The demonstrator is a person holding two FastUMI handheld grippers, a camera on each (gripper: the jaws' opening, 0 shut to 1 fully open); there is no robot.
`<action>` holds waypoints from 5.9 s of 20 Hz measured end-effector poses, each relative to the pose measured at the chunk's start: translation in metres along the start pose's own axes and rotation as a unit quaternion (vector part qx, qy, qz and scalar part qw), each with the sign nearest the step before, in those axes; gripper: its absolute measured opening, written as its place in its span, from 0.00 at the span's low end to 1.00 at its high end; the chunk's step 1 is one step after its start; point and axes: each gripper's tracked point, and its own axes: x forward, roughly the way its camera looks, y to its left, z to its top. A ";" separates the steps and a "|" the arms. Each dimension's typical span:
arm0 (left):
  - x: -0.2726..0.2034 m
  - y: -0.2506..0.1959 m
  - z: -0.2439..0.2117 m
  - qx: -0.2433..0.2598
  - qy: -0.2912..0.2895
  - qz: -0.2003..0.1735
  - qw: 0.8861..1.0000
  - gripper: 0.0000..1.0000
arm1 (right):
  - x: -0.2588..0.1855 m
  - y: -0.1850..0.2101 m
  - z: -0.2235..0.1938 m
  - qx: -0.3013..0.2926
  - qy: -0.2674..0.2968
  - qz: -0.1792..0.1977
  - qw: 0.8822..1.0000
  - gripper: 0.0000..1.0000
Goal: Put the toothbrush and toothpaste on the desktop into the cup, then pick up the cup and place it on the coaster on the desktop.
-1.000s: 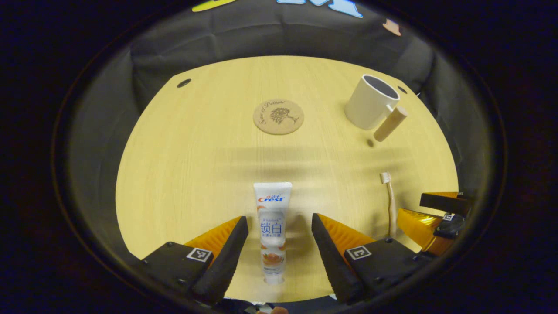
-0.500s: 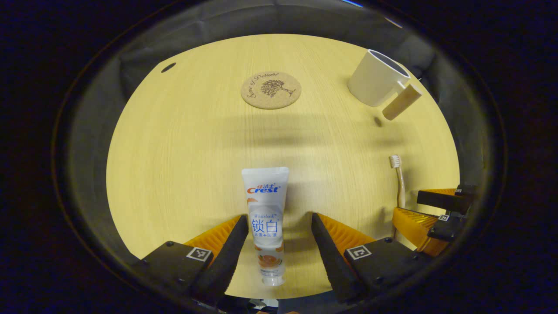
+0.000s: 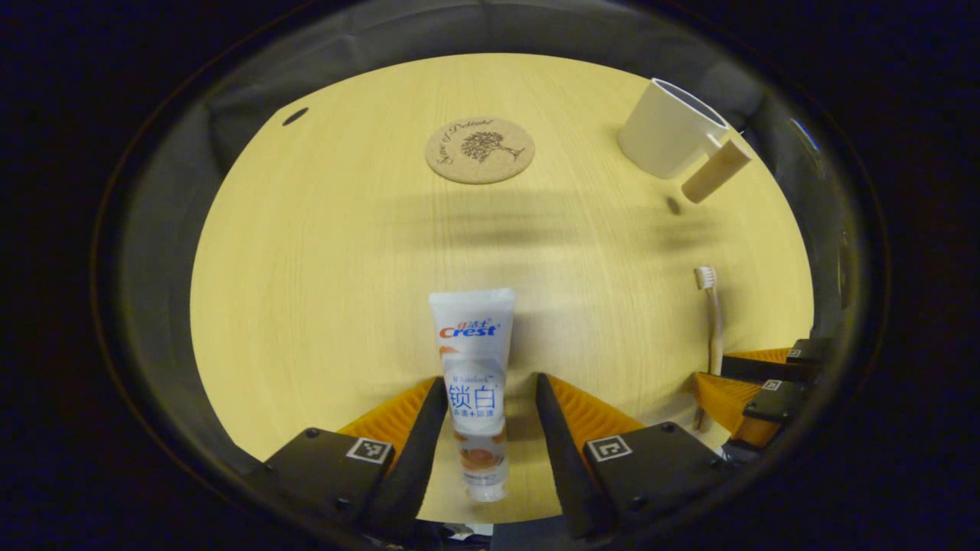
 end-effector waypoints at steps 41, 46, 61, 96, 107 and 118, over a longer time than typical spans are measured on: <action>-0.102 -0.011 0.111 -0.011 -0.329 -0.034 0.944 0.28 | -0.129 0.004 0.112 0.016 -0.417 0.108 0.903 0.02; -0.119 -0.022 0.132 -0.001 -0.368 -0.041 0.929 0.27 | -0.149 -0.003 0.139 0.019 -0.458 0.104 0.882 0.02; -0.153 -0.037 0.199 -0.023 -0.458 -0.060 0.887 0.27 | -0.193 -0.026 0.237 0.011 -0.568 0.086 0.818 0.02; -0.151 -0.088 0.263 -0.024 -0.489 -0.121 0.863 0.27 | -0.191 -0.057 0.260 0.027 -0.561 0.081 0.823 0.87; -0.170 -0.143 0.315 -0.025 -0.559 -0.175 0.810 0.26 | -0.213 -0.101 0.244 0.053 -0.579 0.044 0.812 0.87; -0.131 -0.192 0.326 0.010 -0.555 -0.187 0.811 0.26 | -0.215 -0.139 0.220 0.087 -0.572 0.019 0.815 0.87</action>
